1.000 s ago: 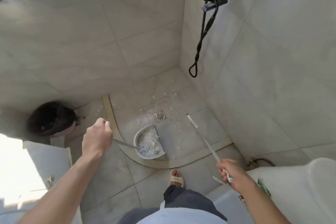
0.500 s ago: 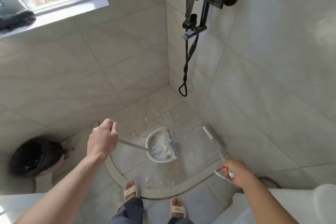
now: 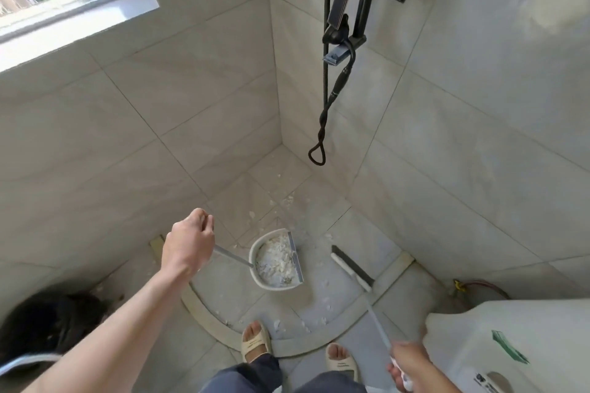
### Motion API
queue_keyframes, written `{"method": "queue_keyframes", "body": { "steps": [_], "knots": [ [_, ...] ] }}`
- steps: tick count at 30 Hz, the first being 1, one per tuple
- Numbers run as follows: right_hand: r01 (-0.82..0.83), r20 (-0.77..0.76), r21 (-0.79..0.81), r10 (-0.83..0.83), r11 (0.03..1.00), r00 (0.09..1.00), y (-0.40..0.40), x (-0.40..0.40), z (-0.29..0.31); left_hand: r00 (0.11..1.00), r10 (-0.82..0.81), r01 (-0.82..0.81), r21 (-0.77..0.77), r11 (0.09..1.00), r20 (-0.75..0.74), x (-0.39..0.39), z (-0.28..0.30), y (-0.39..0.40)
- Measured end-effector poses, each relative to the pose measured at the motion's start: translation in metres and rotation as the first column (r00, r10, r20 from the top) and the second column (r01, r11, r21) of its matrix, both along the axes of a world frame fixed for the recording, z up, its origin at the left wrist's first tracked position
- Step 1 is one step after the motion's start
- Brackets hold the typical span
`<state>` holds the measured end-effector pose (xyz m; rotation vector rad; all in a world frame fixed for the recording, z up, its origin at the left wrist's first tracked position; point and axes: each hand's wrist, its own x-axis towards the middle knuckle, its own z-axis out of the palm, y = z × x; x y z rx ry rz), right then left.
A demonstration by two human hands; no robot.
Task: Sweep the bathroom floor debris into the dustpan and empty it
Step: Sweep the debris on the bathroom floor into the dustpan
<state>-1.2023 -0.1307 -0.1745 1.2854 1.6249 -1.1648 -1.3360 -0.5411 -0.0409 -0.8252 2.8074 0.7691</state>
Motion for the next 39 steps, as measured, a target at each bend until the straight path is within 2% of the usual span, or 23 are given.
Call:
{"method": "queue_keyframes", "body": {
  "steps": [4, 7, 14, 20, 25, 29, 34, 39],
  "knots": [
    [0.197, -0.038, -0.089, -0.201, 0.976, 0.979, -0.007, -0.014, 0.043, 0.994, -0.091, 0.094, -0.046, 0.995, 0.062, -0.012, -0.016, -0.013],
    [0.263, -0.094, -0.107, -0.273, 0.959, 0.957, -0.006, -0.031, 0.057, 0.987, -0.143, 0.148, -0.076, 0.986, 0.075, -0.015, -0.024, -0.019],
    [0.295, -0.168, -0.060, -0.301, 0.954, 0.939, -0.016, -0.063, 0.023, 0.979, -0.157, 0.178, -0.162, 0.971, 0.134, -0.008, -0.022, -0.031],
    [0.404, -0.050, -0.169, -0.417, 0.899, 0.908, -0.026, -0.059, -0.012, 0.982, -0.138, 0.164, -0.218, 0.962, 0.129, 0.012, -0.012, -0.037],
    [0.388, 0.122, -0.318, -0.368, 0.865, 0.922, -0.026, -0.034, 0.001, 0.980, -0.162, 0.188, -0.279, 0.942, 0.114, 0.043, -0.005, -0.036],
    [0.401, 0.156, -0.454, -0.372, 0.796, 0.915, 0.002, -0.033, 0.019, 0.975, -0.184, 0.217, -0.343, 0.914, 0.125, 0.069, -0.006, -0.036],
    [0.435, 0.148, -0.453, -0.415, 0.778, 0.898, 0.018, -0.030, 0.045, 0.963, -0.235, 0.269, -0.362, 0.893, 0.135, 0.075, -0.013, -0.051],
    [0.409, 0.030, -0.318, -0.422, 0.855, 0.906, -0.020, 0.003, 0.043, 0.908, -0.371, 0.417, -0.342, 0.842, 0.193, 0.046, -0.035, -0.070]
  ]
}}
